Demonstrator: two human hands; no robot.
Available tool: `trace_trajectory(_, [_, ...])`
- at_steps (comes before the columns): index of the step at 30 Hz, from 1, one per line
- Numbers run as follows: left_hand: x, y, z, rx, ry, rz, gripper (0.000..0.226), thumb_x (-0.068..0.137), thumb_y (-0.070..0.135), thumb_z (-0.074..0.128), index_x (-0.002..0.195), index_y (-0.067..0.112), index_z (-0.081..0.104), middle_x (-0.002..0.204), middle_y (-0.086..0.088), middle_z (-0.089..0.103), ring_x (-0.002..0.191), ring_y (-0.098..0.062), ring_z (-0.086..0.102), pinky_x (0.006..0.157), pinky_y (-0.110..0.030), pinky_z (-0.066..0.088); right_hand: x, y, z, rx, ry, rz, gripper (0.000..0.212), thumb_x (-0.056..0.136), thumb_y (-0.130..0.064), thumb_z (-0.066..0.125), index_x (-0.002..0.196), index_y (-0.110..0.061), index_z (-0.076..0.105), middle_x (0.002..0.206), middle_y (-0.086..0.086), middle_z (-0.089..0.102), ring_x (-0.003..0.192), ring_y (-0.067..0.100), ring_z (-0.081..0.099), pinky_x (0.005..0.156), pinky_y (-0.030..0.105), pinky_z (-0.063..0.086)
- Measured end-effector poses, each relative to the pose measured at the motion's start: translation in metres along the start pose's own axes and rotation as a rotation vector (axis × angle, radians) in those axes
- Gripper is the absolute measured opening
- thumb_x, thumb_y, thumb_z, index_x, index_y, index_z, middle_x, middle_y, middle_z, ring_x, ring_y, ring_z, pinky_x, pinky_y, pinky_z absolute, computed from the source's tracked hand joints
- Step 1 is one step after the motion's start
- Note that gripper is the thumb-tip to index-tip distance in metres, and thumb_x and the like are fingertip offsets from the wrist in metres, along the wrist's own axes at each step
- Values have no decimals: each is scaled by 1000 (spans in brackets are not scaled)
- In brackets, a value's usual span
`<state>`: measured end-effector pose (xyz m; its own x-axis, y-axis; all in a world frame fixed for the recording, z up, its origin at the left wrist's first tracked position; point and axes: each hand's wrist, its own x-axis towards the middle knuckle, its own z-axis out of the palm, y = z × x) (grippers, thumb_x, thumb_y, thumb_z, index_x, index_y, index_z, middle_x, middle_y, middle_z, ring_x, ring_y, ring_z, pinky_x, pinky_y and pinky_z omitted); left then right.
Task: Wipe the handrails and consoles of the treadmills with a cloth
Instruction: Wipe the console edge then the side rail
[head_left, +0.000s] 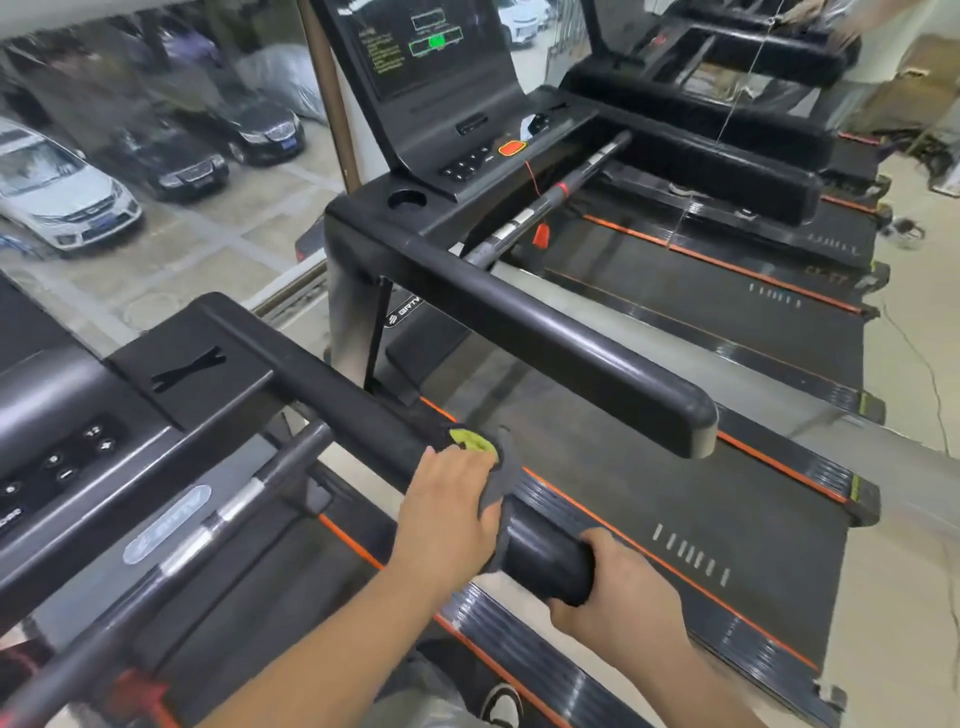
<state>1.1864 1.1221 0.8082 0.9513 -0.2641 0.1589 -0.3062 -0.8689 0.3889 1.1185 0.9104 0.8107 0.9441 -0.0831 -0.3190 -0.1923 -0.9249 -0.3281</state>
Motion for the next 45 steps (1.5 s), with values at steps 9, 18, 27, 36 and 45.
trace_trajectory(9, [30, -37, -10, 115, -10, -83, 35, 90, 35, 55, 122, 25, 63, 109, 5, 71, 108, -23, 64, 111, -47, 38, -6, 23, -12, 1, -88, -29, 88, 60, -72, 70, 139, -41, 47, 125, -17, 58, 120, 10, 57, 93, 32, 51])
trace_trajectory(18, [7, 12, 13, 63, -219, 386, 53, 88, 45, 54, 138, 29, 56, 127, 11, 65, 121, -12, 57, 124, -45, 25, -31, 56, 3, 128, 7, 76, 71, 61, -59, 66, 129, -45, 50, 121, -23, 59, 115, 5, 60, 87, 26, 51])
trace_trajectory(27, [-16, 77, 34, 95, -118, 259, 45, 86, 39, 56, 125, 18, 61, 116, -4, 65, 107, -30, 58, 111, -49, 39, -43, 67, 18, 297, 104, 130, 65, 60, -56, 74, 120, -46, 51, 108, -28, 62, 108, 2, 63, 77, 18, 45])
trace_trajectory(36, [11, 20, 28, 26, -65, 320, 50, 89, 37, 53, 137, 22, 56, 117, 2, 67, 110, -23, 60, 115, -54, 37, -43, 71, 23, 331, 93, 130, 72, 59, -59, 72, 126, -48, 49, 112, -30, 62, 105, -1, 63, 84, 22, 52])
trace_trajectory(45, [-49, 100, 58, 37, -80, 458, 68, 86, 48, 63, 144, 13, 52, 134, -15, 53, 124, -36, 50, 121, -59, 25, -50, 87, 12, 615, -20, 52, 70, 66, -17, 87, 125, -39, 55, 111, -21, 70, 103, 1, 67, 88, 22, 53])
